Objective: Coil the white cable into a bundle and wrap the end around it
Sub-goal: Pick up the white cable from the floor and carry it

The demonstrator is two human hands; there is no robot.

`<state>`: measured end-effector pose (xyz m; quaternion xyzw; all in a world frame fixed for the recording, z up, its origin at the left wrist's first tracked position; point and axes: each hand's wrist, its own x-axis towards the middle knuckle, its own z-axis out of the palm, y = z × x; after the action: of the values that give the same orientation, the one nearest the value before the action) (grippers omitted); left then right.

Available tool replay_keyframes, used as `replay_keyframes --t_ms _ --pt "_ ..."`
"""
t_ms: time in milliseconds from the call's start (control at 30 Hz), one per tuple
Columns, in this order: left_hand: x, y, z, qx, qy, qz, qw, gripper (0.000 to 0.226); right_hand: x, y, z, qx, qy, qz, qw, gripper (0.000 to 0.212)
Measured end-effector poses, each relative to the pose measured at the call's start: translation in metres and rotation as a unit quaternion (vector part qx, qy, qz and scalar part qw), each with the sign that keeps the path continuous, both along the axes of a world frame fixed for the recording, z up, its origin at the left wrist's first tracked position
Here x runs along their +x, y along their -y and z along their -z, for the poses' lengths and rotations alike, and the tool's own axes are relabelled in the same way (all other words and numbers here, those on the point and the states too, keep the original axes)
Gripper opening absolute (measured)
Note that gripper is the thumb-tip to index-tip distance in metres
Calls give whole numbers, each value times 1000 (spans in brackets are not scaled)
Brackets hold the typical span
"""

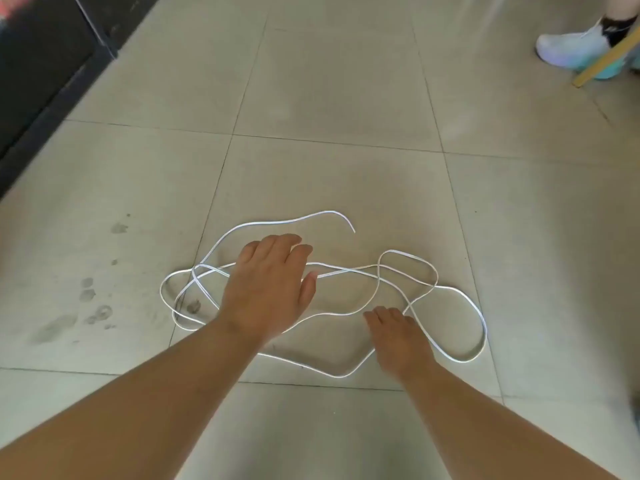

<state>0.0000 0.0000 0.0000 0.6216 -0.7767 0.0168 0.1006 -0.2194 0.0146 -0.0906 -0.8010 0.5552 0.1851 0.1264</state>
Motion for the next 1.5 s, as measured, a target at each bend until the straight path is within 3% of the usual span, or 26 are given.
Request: replay_keyframes --t_ms 233,367,500,767,967,1300,1400,1500 --pt "6 -2 22 -17 2 -7 1000 39 9 5 31 1 -25 9 1000 89" --pt "9 2 26 -13 10 -14 1000 40 11 18 45 29 -75 -19 997 71" --pt "9 7 30 -7 10 -17 1000 40 12 43 53 7 -51 -17 999 68" --pt "4 13 35 6 2 -30 1000 40 20 94 56 4 -70 -7 998 86" --pt "6 11 37 6 2 -39 999 39 21 112 62 20 -44 -15 999 82" --pt "2 18 45 15 -14 -66 998 39 30 155 63 76 5 69 995 96" --pt "-1 19 51 19 -14 -68 997 39 33 165 68 53 -21 41 998 98" --pt "-2 22 54 17 -19 -70 997 38 35 175 72 73 -55 28 995 115"
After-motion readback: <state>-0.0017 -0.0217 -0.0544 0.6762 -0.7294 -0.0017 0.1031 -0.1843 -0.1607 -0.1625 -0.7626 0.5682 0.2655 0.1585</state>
